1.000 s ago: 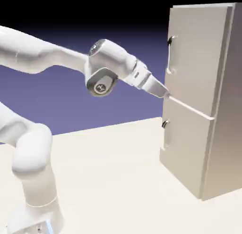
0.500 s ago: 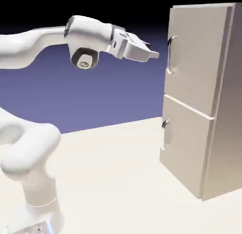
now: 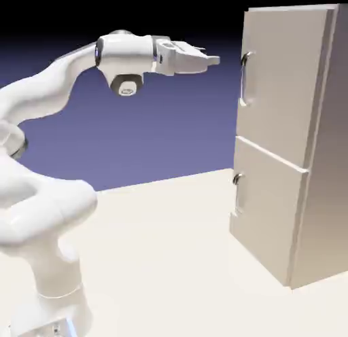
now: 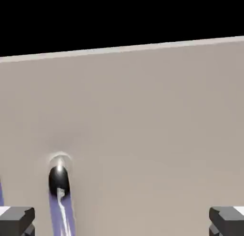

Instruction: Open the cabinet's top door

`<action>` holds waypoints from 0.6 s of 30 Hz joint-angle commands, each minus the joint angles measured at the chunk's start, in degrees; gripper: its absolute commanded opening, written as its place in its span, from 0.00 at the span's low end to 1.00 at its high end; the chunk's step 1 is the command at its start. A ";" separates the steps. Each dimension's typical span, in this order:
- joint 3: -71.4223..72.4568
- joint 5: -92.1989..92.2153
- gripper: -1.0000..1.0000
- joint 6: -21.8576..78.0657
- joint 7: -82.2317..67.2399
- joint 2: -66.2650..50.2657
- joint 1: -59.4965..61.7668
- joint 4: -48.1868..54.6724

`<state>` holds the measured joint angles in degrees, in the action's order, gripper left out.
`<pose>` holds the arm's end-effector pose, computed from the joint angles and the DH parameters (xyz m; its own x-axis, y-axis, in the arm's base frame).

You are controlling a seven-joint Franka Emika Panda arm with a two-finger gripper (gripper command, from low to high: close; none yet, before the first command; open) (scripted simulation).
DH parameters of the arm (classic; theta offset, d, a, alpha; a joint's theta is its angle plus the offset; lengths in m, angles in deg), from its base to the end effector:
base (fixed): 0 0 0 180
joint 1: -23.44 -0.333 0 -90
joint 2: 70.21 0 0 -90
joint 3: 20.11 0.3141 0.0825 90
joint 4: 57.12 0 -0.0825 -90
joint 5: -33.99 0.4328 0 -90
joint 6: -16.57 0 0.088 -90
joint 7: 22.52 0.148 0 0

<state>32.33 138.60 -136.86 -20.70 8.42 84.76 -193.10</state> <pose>0.4467 0.0924 0.6640 -0.0638 -0.7631 0.6431 -0.0897 -0.6374 -0.7653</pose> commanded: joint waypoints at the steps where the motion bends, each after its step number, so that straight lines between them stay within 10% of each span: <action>1: 1.26 2.50 1.00 0.49 -0.97 1.10 1.49 0.60; 15: 13.13 25.00 1.00 4.43 -8.69 8.32 21.32 13.15; 16: 13.13 25.00 0.00 4.43 -8.69 8.32 21.32 13.15; 18: 12.24 26.81 0.00 6.81 -11.05 8.50 20.06 11.08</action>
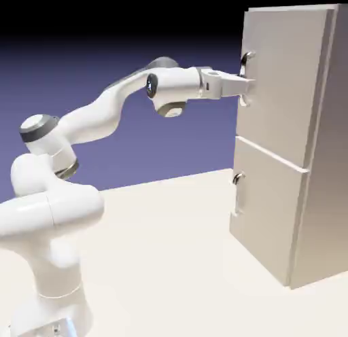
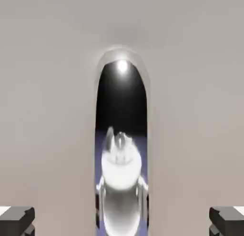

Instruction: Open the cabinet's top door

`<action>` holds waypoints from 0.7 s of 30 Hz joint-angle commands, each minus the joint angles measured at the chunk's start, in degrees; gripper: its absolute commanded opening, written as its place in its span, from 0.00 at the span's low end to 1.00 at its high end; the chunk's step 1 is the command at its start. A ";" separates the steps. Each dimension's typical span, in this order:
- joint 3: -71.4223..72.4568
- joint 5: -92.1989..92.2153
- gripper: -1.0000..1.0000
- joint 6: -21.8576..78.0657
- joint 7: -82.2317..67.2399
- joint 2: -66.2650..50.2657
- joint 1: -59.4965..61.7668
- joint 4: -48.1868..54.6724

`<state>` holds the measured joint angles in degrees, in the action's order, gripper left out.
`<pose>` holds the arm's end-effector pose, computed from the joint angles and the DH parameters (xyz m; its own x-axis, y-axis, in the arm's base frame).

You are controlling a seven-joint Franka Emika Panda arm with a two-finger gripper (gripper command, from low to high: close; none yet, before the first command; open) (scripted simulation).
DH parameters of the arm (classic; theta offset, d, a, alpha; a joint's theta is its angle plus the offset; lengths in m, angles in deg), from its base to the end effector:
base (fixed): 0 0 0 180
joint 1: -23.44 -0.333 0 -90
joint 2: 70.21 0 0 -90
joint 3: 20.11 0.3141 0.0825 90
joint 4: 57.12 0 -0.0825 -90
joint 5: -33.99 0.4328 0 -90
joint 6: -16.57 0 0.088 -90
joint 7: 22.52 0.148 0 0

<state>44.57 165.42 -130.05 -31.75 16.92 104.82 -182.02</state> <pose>0.5604 0.1121 0.5982 -0.0212 -0.7068 0.7071 -0.0211 -0.7067 -0.7072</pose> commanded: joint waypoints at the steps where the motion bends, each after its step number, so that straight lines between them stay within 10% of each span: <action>1: -0.90 1.57 0.00 2.42 -2.23 0.10 -1.25 -2.08; 21: -23.53 -1.86 0.00 52.24 -29.41 -10.72 -11.98 -29.04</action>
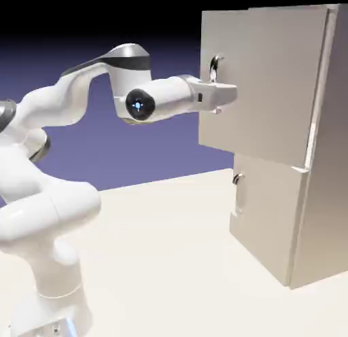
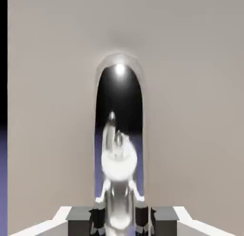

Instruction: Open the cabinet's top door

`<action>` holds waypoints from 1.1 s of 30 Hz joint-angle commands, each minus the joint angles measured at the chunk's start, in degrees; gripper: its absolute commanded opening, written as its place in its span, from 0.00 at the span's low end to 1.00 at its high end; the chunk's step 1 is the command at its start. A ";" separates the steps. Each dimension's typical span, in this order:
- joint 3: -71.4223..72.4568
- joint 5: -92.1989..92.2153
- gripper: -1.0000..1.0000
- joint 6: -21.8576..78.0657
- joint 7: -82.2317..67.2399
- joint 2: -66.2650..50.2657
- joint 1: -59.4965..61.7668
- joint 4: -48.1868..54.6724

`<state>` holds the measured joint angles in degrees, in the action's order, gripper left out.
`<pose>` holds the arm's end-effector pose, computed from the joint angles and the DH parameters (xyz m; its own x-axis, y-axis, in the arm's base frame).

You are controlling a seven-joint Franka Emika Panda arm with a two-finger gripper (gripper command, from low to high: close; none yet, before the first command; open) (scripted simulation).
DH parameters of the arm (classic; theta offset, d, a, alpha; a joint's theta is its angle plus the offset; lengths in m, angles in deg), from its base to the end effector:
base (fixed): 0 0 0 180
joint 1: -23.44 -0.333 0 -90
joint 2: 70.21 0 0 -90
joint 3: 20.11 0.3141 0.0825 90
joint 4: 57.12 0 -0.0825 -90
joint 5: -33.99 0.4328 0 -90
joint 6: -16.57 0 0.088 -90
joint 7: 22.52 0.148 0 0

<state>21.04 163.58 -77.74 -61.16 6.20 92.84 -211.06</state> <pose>0.4201 -0.0044 0.5875 0.3868 -0.5920 0.7071 0.3870 -0.5918 -0.7071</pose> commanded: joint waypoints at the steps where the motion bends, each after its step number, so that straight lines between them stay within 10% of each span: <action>1: -1.26 -1.22 0.00 2.43 -1.01 -1.10 0.34 -0.38; 17: -13.77 -27.41 0.00 38.96 -20.04 -29.40 12.32 8.41; 33: -9.94 -52.42 0.00 52.58 -32.67 -62.63 18.40 34.80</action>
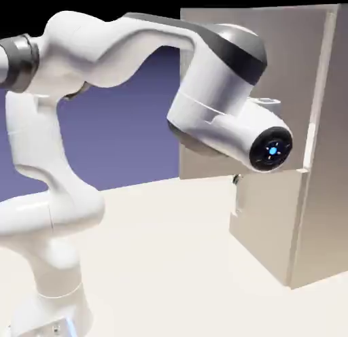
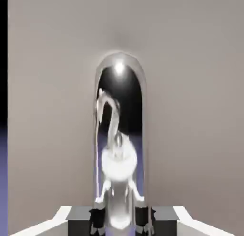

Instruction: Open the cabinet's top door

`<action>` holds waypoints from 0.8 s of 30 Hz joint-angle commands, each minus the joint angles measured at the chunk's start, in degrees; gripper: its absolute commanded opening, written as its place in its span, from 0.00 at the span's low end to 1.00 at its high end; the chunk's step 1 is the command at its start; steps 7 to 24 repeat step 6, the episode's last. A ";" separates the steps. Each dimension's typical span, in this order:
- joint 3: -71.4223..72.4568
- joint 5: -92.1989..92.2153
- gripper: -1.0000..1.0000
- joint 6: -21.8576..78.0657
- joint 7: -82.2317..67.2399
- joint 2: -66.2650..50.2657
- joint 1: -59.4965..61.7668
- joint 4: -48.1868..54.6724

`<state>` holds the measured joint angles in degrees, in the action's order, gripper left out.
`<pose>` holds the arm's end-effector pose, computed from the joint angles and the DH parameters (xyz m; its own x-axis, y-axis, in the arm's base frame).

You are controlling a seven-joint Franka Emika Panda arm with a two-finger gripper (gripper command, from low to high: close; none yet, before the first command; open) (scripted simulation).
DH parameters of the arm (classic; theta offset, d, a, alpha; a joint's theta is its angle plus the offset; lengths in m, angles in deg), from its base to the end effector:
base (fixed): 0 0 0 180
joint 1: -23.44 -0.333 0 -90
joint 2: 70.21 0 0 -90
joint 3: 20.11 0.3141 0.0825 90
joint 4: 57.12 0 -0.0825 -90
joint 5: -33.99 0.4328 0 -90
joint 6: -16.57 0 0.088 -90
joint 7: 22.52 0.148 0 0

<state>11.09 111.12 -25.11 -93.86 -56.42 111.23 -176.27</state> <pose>0.3726 -0.2285 0.5663 0.7000 -0.0998 0.7071 0.7000 -0.0999 -0.7071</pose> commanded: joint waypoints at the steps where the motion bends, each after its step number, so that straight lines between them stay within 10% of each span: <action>1: 0.38 -1.29 0.00 0.34 -0.18 -2.08 -0.03 1.89; 4: 1.26 -4.25 0.00 1.23 -0.32 -7.02 -0.36 6.48; 5: 1.26 -4.25 1.00 1.23 -0.32 -7.02 -0.36 6.48; 24: 1.26 -4.25 1.00 1.23 -0.32 -7.02 -0.36 6.48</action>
